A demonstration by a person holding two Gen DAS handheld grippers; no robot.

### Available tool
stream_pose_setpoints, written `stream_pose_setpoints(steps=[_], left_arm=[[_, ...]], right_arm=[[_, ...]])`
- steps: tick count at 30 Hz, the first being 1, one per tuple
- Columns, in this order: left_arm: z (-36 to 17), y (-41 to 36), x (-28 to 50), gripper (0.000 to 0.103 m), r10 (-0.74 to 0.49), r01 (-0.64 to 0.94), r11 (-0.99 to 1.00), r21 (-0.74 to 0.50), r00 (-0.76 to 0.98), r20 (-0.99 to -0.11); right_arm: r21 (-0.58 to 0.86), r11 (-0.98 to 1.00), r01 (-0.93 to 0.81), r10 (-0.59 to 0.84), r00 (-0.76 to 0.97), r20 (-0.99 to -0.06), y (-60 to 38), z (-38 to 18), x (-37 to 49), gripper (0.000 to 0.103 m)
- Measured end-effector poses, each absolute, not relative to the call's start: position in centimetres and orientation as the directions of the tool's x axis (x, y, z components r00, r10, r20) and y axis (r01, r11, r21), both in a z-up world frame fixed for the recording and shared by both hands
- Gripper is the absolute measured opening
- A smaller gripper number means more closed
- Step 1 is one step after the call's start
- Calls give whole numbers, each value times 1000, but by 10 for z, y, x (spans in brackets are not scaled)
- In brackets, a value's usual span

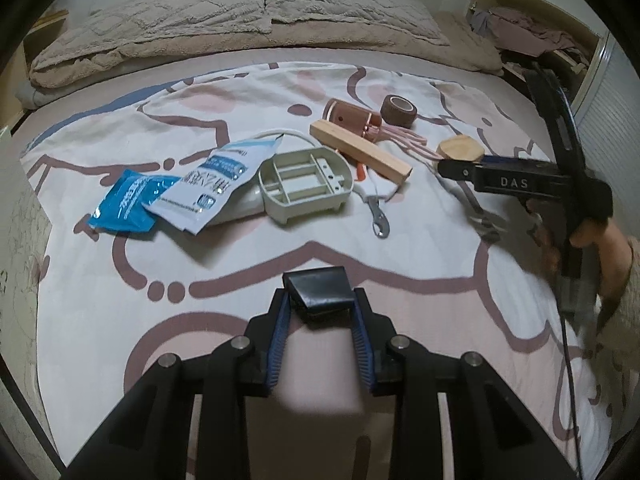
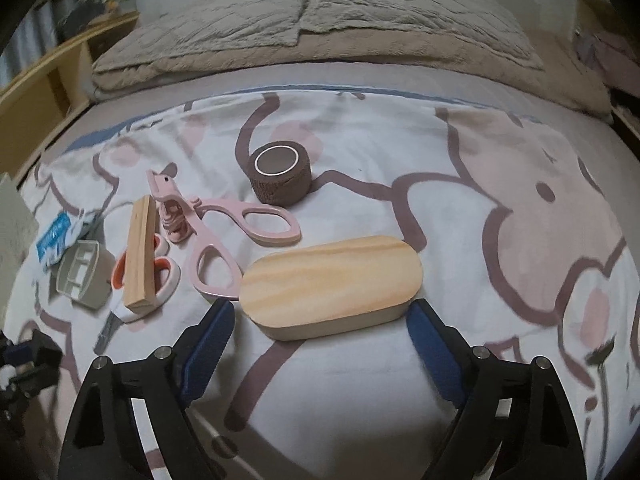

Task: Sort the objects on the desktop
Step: 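Grasp the small black clip with the left tool, then grasp the oval wooden lid with the right tool while the left tool holds the clip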

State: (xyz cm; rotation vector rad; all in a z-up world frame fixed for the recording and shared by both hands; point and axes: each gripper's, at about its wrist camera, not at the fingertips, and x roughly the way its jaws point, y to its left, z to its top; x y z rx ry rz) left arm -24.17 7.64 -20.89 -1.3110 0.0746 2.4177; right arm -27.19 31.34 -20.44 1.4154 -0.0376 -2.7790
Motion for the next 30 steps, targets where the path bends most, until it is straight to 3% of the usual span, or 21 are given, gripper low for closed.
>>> stream_pose_setpoints(steps=[4, 9, 13, 14, 18, 30], left_arm=[[-207, 72, -235, 31, 316, -364, -921, -139, -488, -814], [-208, 67, -227, 31, 312, -365, -921, -136, -481, -820], [-208, 65, -222, 31, 305, -371, -920, -126, -479, -823], [-208, 65, -221, 31, 304, -372, -920, -123, -479, -824], [-208, 64, -219, 31, 302, -370, -921, -123, -477, -826], [-213, 63, -219, 31, 329, -387, -911, -146, -463, -823]], right_arm=[[15, -999, 34, -32, -584, -811, 315, -205, -276, 82], [38, -998, 57, -63, -573, -817, 312, -205, -264, 58], [3, -997, 75, -45, -570, -820, 304, -204, -258, 58], [-1, -998, 68, -38, -570, -821, 304, -203, -258, 58], [10, -998, 60, -43, -577, -816, 312, -199, -261, 84], [-51, -974, 223, -75, -521, -850, 318, -207, -288, 88]])
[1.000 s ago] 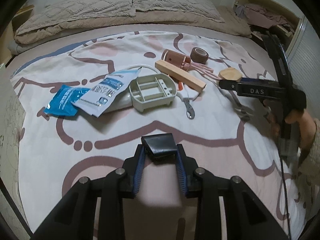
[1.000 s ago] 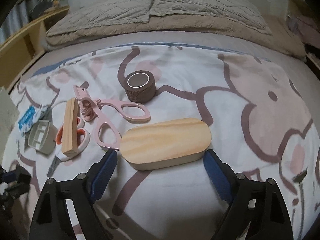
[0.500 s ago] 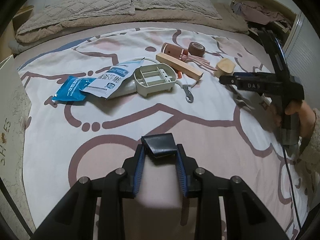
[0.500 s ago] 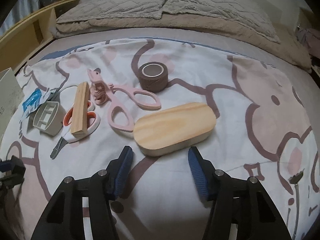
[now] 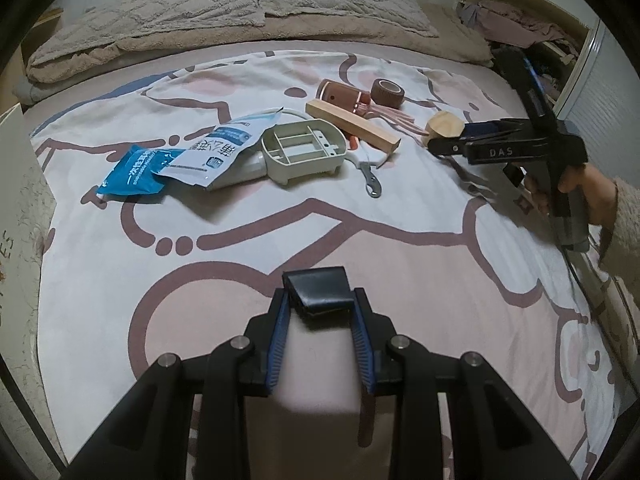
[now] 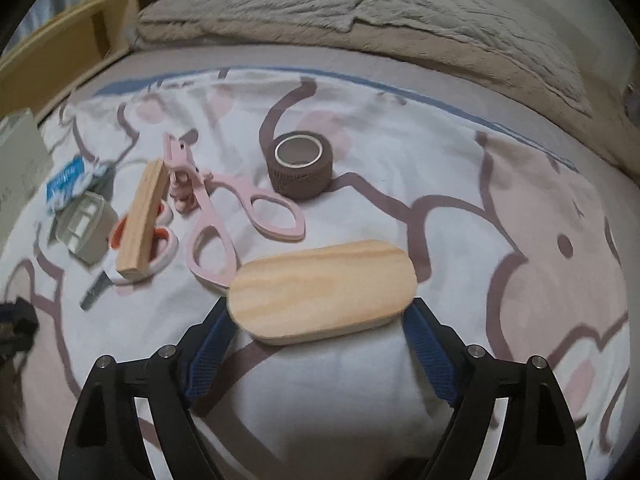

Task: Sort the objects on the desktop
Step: 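Grasp the oval wooden lid with the right tool while the left tool holds the clip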

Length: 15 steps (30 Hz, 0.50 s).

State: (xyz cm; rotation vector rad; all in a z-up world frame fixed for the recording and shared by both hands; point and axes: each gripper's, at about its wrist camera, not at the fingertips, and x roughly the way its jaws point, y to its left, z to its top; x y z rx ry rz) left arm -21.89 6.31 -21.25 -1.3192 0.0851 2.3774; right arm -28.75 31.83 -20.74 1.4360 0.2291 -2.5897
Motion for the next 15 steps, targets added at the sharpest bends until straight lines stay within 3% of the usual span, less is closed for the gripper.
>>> stream_pose_setpoints(steps=[3, 15], left_arm=[[-214, 64, -219, 31, 330, -388, -910, -147, -461, -823], [-215, 66, -218, 31, 313, -389, -913, -125, -469, -826]], right_arm=[[-59, -970, 237, -71, -505, -860, 319, -209, -296, 93], [-40, -968, 249, -102, -532, -840, 311, -207, -283, 90]])
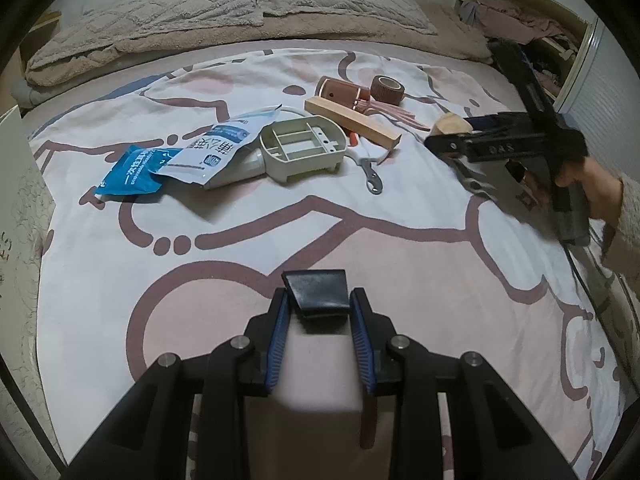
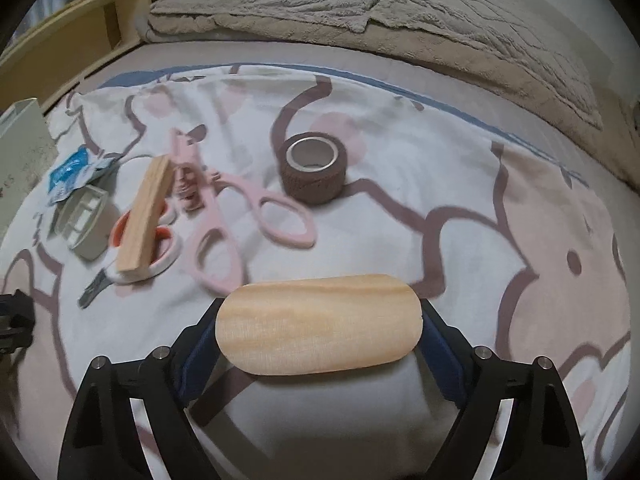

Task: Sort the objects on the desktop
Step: 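Grasp the oval wooden lid with the right tool while the left tool holds the clip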

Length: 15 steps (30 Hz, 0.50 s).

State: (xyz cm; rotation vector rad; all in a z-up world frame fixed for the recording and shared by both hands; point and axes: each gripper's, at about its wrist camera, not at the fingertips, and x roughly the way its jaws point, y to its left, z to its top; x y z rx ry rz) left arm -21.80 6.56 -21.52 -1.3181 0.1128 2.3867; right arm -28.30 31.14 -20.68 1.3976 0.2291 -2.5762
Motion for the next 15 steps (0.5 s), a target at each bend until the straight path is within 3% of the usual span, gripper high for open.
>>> stream_pose_setpoints(steps=[15], left_arm=[[-216, 66, -217, 31, 284, -367, -924, -108, -470, -836]], right_arm=[[-11, -947, 322, -149, -468, -871, 270, -206, -222, 90]])
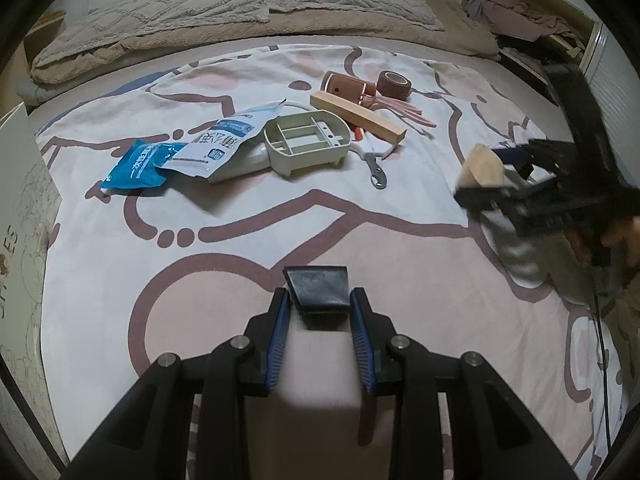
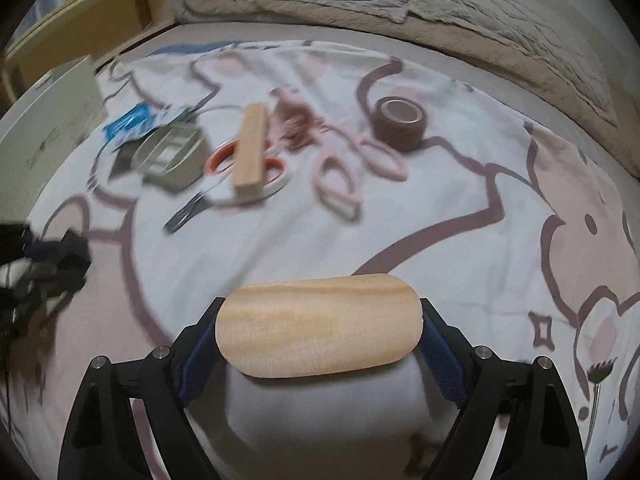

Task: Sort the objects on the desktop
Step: 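Grasp the oval wooden lid with the right tool while the left tool holds the clip, then lift the wooden lid with the right tool while the left tool carries the clip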

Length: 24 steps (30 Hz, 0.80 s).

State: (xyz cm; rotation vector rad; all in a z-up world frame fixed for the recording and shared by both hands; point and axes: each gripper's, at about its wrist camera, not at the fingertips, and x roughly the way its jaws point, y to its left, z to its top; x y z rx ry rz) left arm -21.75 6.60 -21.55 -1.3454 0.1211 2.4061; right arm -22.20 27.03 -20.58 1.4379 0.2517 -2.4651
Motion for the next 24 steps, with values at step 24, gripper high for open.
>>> stream_pose_setpoints(steps=[24], left_arm=[[-215, 68, -217, 43, 293, -315, -937, -154, -465, -836]], right_arm=[[97, -921, 377, -282, -475, -834, 267, -217, -153, 103]])
